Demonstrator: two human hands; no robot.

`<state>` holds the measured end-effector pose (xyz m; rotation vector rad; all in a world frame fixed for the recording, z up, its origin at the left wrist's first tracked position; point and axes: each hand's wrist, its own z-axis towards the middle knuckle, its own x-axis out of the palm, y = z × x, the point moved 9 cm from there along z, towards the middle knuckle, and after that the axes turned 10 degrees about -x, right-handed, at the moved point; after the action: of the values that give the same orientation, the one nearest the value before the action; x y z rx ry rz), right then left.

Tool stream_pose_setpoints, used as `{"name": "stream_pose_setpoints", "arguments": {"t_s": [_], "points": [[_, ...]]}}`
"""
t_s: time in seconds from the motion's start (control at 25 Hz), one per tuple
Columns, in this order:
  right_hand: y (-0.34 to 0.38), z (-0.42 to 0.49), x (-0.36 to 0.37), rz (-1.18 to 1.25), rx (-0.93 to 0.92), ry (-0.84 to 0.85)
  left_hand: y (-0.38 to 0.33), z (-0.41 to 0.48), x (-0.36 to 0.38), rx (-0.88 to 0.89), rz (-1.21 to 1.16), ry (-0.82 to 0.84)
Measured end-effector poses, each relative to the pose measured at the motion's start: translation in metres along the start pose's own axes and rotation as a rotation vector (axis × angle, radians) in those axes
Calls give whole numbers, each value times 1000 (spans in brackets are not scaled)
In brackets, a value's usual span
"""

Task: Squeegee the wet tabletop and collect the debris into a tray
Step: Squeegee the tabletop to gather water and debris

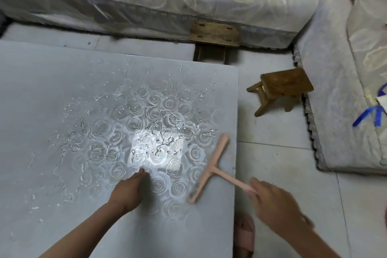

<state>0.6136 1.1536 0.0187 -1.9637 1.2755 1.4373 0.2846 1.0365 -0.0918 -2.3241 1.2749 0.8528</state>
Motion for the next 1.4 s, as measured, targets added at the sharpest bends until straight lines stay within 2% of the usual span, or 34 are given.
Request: {"name": "stream_pose_setpoints", "arguments": {"t_s": [0.12, 0.2, 0.32, 0.4, 0.48, 0.68, 0.76, 0.84, 0.92, 1.04, 1.12, 1.28, 1.4], "points": [[58, 73, 6, 75, -161, 39, 2, -8, -8, -89, -221, -106], [64, 95, -5, 24, -254, 67, 6, -13, -11, -192, -225, -168], [-4, 91, -41, -86, -242, 46, 17, -18, -5, -423, -165, -78], [-46, 85, -55, -166, -183, 78, 13, -19, -1, -496, -134, -8], [-35, 104, -49, -165, -272, 86, 16, -22, 11, -551, -188, 68], [92, 172, -21, -55, -482, 109, 24, -20, 26, -512, -242, 81], [127, 194, -30, -80, -537, 120, 26, -20, 27, -506, -273, 100], [119, 198, -54, -93, -534, 104, 26, -21, 26, -499, -285, 110], [75, 185, -79, -143, -492, 71, 24, -22, 26, -493, -275, 103], [28, 169, -80, -272, -429, 147, 27, -22, 24, -470, -249, 79], [54, 169, -59, -219, -490, 185, 28, -24, 24, -466, -244, 74], [166, 199, -23, -109, -629, 169, 29, -25, 24, -465, -250, 63], [182, 218, -41, -131, -639, 140, 33, -26, 22, -455, -227, 37]]}}
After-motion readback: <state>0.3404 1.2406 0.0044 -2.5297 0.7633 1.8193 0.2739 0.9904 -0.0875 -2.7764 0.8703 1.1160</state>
